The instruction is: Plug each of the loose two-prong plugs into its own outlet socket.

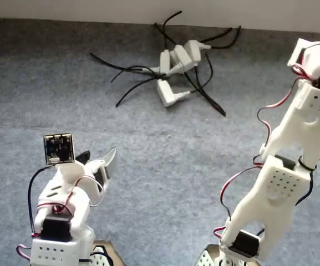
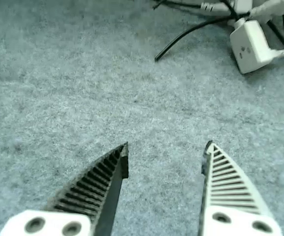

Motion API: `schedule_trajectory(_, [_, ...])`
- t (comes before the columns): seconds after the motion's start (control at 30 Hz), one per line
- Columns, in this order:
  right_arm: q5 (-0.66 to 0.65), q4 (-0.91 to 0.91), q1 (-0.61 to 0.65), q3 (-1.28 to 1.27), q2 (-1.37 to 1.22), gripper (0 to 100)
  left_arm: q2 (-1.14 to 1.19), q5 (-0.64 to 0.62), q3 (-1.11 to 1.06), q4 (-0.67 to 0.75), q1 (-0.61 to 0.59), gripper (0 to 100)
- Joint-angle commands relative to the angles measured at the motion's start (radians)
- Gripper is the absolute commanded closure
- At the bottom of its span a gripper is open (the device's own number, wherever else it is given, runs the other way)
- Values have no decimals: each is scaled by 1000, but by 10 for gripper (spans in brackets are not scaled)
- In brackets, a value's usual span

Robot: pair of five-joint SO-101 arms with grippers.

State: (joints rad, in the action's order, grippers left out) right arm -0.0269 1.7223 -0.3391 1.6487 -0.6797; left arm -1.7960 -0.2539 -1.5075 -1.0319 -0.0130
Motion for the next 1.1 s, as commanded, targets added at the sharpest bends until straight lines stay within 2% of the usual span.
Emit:
schedule_trajectory(0.0, [-9, 45, -19, 94, 85, 689, -2, 8, 266, -133, 48, 752])
schedule_trajectory(0.17, [-9, 45, 42, 94, 142, 832, -4, 195, 423, -252, 113, 752])
schedule_trajectory(0.27, [-9, 45, 102, 94, 197, 906, -21, 252, 489, -325, 111, 752])
schedule_trajectory(0.5, [-6, 45, 223, 93, 334, 908, -27, 259, 759, -454, 111, 752])
schedule_trajectory(0.67, [126, 45, 292, 44, 438, 908, -27, 259, 802, -540, 111, 752])
schedule_trajectory(0.77, [135, 45, 377, -157, 545, 908, -28, 259, 799, -583, 110, 752])
schedule_trajectory(0.93, [133, 44, 552, -696, 791, 909, -28, 256, 831, -600, 110, 752])
schedule_trajectory(1.07, [133, 38, 613, -1063, 998, 910, -28, 259, 855, -638, 110, 752])
